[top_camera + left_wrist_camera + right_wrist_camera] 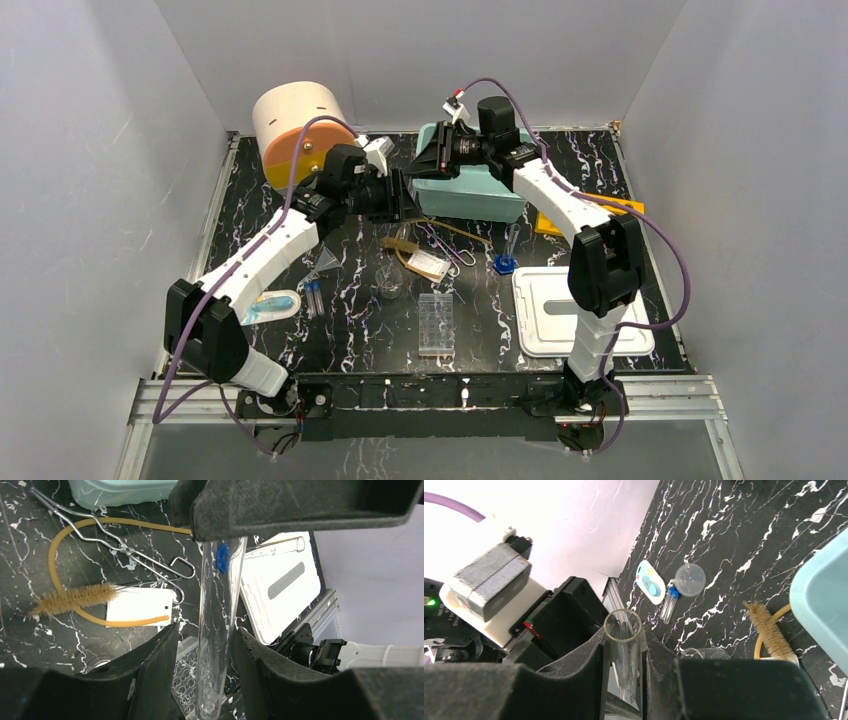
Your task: Organize the chemistry lab equipment
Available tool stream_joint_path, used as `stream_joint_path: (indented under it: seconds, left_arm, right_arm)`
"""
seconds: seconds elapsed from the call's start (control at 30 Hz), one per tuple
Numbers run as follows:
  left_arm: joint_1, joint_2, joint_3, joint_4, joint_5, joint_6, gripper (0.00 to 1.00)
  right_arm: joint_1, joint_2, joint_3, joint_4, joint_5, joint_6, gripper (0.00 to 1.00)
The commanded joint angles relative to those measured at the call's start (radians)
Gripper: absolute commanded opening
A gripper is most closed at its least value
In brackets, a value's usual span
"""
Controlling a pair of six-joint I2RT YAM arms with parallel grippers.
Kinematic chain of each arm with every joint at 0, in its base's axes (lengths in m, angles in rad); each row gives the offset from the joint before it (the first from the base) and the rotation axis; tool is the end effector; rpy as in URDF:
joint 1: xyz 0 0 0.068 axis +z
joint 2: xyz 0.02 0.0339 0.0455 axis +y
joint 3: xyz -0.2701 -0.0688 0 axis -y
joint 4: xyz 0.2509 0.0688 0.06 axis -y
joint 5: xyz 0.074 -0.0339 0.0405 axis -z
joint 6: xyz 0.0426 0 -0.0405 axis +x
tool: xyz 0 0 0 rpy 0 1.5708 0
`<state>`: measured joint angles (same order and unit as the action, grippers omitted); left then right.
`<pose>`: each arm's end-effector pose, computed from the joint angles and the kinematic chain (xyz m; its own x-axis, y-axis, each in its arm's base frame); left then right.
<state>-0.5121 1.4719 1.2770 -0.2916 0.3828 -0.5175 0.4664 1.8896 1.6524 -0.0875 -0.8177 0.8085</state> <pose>0.2986 -0.1861 0.3395 -0.7215 -0.1209 -0.6818 0.4435 0.6755 -0.5891 0.3972 0.2348 0.3365 -0.8659 0.1179 -0.4862 -0.4328 0.3109 0.8462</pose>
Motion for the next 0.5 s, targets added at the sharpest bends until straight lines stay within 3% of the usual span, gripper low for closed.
stream_joint_path:
  seconds: [0.0, 0.17, 0.33, 0.47]
  left_arm:
    - [0.010, 0.016, 0.025, 0.055, 0.061, 0.009, 0.40]
    - [0.014, 0.006, 0.005, 0.112, 0.063, 0.015, 0.31]
    - [0.014, -0.026, -0.031, 0.160, 0.030, 0.088, 0.16]
    - [0.014, -0.058, -0.063, 0.193, 0.029, 0.157, 0.10]
  right_arm:
    - [-0.006, -0.068, 0.011, 0.078, -0.061, 0.020, 0.28]
    - [-0.014, -0.078, 0.005, 0.078, -0.061, 0.008, 0.30]
    - [-0.020, -0.076, 0.028, 0.047, -0.061, -0.029, 0.35]
    - [-0.028, -0.069, 0.077, -0.031, -0.063, -0.072, 0.49]
